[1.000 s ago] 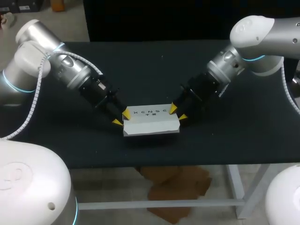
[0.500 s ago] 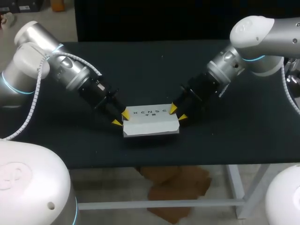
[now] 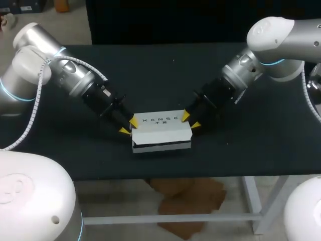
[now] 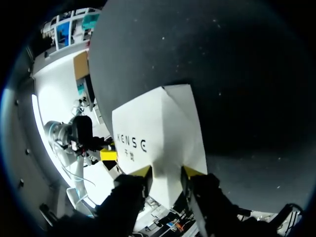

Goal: Assemble the packaging by folding the flat box into shape, placing the metal phone stand inside, and closing the box properly

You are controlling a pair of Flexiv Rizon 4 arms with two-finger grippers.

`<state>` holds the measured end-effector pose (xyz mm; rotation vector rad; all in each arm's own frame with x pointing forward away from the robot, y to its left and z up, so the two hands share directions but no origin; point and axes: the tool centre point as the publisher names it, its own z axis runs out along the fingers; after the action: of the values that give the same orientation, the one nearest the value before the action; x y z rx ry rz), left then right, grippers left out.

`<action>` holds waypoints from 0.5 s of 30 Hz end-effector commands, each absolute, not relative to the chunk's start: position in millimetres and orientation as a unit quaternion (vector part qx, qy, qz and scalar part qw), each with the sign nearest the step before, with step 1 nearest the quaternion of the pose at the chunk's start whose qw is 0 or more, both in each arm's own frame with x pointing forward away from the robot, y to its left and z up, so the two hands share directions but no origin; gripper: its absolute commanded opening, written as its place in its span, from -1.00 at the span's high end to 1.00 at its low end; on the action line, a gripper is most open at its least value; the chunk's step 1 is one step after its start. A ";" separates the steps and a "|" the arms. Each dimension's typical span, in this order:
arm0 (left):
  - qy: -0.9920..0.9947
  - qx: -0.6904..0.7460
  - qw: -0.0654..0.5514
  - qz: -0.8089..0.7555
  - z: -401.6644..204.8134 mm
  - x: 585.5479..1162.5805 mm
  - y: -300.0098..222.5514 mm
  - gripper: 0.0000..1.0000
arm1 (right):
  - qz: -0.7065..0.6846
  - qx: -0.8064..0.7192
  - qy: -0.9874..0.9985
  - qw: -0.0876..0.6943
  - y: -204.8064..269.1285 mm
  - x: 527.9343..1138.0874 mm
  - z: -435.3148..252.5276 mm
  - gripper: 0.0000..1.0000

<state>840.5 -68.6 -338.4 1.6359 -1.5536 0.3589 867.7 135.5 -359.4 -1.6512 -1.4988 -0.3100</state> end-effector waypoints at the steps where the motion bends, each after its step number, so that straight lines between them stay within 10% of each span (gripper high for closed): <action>1: -0.619 0.651 0.417 0.140 -336.7 841.9 -69.1 0.28 | -0.123 -0.659 -0.601 0.436 137.0 868.6 -358.1 0.16; 15: -0.620 0.644 0.430 0.126 -332.7 848.0 -73.1 0.29 | -0.122 -0.653 -0.602 0.443 140.1 871.8 -353.2 0.17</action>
<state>842.4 -71.0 -332.8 1.6141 -1.5455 0.3292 868.8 138.0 -353.2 -1.6304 -1.4952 -0.3099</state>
